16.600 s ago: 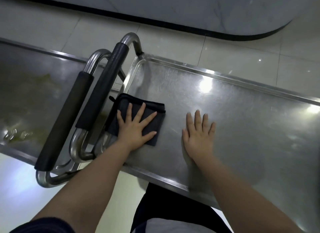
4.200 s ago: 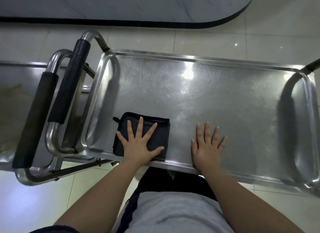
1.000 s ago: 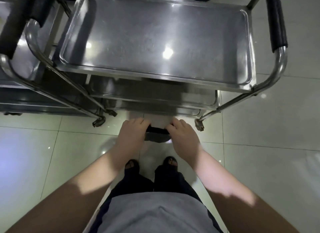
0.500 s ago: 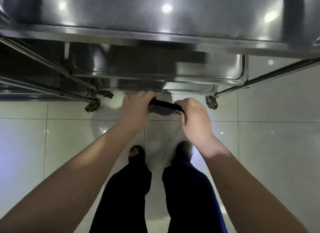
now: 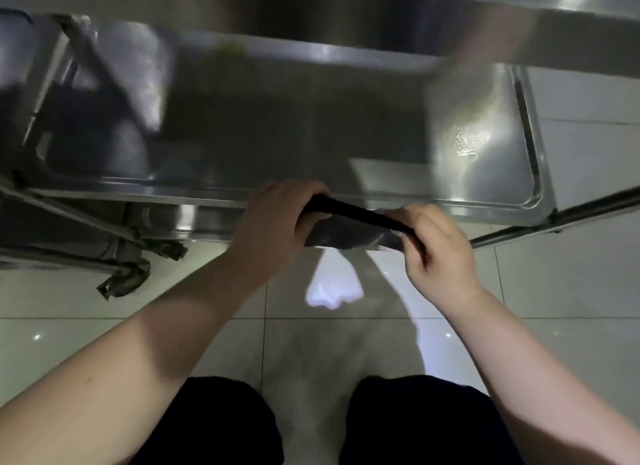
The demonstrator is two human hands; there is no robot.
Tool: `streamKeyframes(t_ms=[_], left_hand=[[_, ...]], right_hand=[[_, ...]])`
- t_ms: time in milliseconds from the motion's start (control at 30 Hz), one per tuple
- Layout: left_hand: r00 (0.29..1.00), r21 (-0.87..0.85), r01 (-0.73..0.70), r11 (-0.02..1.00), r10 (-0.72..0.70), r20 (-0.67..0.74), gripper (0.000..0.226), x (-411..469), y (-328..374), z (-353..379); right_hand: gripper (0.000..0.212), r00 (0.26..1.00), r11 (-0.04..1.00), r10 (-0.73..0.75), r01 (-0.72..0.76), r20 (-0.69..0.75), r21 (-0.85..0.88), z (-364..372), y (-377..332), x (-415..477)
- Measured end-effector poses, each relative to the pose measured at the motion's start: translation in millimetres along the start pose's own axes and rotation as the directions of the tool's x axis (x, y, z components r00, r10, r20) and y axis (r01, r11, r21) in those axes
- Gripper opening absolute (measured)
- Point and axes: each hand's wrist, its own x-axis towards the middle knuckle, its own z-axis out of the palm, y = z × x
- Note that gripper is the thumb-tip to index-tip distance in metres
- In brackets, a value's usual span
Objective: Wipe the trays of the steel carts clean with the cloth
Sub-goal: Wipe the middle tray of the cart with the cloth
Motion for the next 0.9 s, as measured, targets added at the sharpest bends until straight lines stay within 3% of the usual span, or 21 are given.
streamKeyframes(t_ms=[267,400,500,567,633,700,767,833,900], left_hand=[[0.995,0.04,-0.08,0.996,0.081,-0.049,0.02,45.0,-12.3,14.2],[0.981,-0.025,-0.145,0.989,0.14,-0.13,0.022,62.8,-0.3,11.1],[0.989,-0.128,-0.021,0.992,0.001,-0.15,0.032,109.9,17.3,9.6],[0.993,-0.06,0.042,0.997,-0.049,-0.108,0.034,144.7,22.4,21.8],[0.994,0.068,0.108,0.992,-0.108,0.002,0.041,160.7,20.0,43.6],[0.984,0.161,0.157,0.974,-0.168,0.054,0.043,154.7,5.4,63.8],[0.988,0.158,0.152,0.976,-0.15,-0.024,0.042,143.3,-18.4,72.7],[0.984,0.172,0.142,0.975,-0.12,-0.13,0.039,137.3,-43.1,71.6],[0.981,0.273,0.143,0.951,-0.1,-0.164,0.037,138.6,-67.7,68.2]], right_hand=[[0.027,1.0,0.999,-0.014,0.014,-0.008,0.045,3.0,26.1,30.4],[0.021,0.992,0.999,-0.029,0.033,-0.125,0.038,-18.0,34.8,48.6],[0.022,0.971,0.984,0.157,-0.168,-0.18,-0.051,-30.3,54.0,84.2],[0.027,0.918,0.893,0.389,-0.397,-0.081,-0.212,-29.6,72.3,113.9],[0.037,0.856,0.781,0.516,-0.463,0.016,-0.419,-16.1,81.7,123.3],[0.048,0.901,0.821,0.43,-0.368,0.049,-0.436,5.8,81.3,114.9],[0.05,0.957,0.884,0.284,-0.237,0.06,-0.402,31.6,76.6,102.7],[0.052,0.94,0.895,0.314,-0.245,0.135,-0.374,56.4,74.7,102.2],[0.062,0.867,0.867,0.448,-0.36,0.219,-0.345,78.4,75.1,112.4]])
